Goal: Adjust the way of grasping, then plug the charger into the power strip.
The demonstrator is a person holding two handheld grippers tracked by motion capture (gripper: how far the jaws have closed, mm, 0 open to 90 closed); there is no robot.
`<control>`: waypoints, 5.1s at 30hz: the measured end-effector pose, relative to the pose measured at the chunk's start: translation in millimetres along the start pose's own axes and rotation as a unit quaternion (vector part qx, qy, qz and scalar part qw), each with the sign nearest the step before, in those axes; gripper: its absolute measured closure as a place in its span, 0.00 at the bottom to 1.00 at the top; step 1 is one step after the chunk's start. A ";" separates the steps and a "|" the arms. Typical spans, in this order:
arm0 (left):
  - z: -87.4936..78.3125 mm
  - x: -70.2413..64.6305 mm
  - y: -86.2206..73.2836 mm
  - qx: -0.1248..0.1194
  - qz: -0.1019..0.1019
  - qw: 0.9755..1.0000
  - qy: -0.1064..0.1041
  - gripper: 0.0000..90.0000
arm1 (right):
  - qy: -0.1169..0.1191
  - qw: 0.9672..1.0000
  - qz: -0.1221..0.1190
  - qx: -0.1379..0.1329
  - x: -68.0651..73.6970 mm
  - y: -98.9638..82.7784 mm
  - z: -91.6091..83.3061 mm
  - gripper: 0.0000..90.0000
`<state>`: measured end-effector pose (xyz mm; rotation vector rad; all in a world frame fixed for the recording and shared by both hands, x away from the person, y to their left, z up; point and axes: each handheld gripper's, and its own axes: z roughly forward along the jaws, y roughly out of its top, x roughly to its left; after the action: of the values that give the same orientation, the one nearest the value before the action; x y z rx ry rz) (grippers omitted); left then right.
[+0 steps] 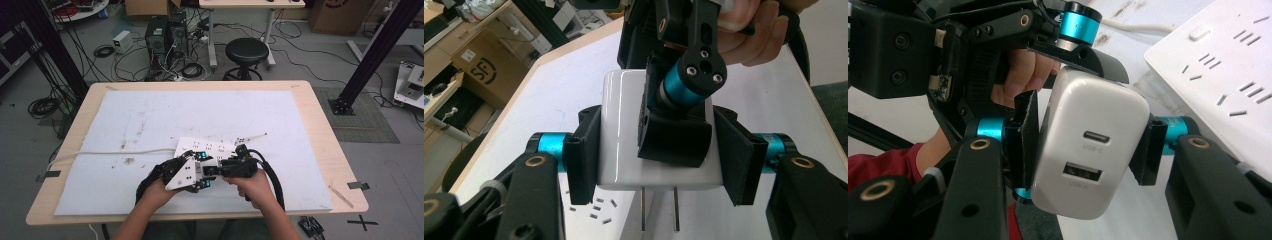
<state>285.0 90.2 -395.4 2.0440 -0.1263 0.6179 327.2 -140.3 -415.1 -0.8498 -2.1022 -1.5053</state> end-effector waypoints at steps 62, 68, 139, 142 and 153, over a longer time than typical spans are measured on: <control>-108.8 107.3 -24.2 0.119 -0.243 0.961 0.059 0.22 | -0.162 0.980 -0.112 0.012 5.6 51.7 -55.8 0.70; -124.8 108.5 -32.5 0.114 -0.246 0.960 0.071 0.22 | -0.195 0.966 -0.164 0.038 8.2 68.1 -45.3 0.70; -130.6 89.8 -82.3 0.099 -0.280 0.952 0.071 0.22 | -0.216 0.822 -0.256 0.460 -30.9 126.1 36.5 0.70; -127.0 89.9 -80.7 0.100 -0.279 0.952 0.070 0.22 | -0.222 0.818 -0.264 0.460 -28.6 124.7 39.7 0.70; -121.3 88.5 -78.0 0.100 -0.274 0.954 0.066 0.22 | -0.223 0.819 -0.255 0.462 -37.4 117.4 46.7 0.71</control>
<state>342.0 246.6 -364.5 2.0909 0.5877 0.4220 435.8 -78.2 -373.6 -0.2560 -3.1106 -0.2470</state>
